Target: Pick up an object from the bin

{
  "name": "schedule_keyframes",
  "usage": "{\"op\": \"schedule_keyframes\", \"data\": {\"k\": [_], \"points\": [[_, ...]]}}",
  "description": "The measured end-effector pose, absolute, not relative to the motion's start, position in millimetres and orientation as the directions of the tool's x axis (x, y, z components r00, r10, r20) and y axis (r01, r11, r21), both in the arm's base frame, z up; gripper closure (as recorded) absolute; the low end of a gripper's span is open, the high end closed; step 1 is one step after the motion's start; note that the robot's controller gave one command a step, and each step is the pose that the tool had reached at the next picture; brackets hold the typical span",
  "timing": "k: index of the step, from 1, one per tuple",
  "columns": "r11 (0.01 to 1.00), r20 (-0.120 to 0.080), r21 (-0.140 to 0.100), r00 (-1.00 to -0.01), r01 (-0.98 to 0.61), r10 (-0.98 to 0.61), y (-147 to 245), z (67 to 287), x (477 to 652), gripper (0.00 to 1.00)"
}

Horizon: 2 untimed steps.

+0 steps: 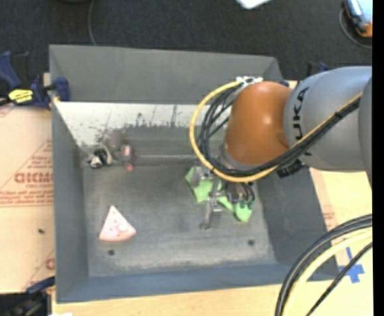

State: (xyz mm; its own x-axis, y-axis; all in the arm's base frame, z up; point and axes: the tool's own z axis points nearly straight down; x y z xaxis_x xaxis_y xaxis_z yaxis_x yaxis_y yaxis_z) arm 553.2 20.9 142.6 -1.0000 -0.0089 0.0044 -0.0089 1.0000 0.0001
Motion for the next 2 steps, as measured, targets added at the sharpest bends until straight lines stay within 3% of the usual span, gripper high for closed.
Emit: {"op": "schedule_keyframes", "data": {"k": [1,2], "points": [[0.999,0.004,-0.004,-0.999,0.035,0.035,-75.2,67.5,570.8,0.0],[1.0,-0.001,-0.001,-1.0,0.029,0.029,-70.4,71.4,572.3,1.0]]}}
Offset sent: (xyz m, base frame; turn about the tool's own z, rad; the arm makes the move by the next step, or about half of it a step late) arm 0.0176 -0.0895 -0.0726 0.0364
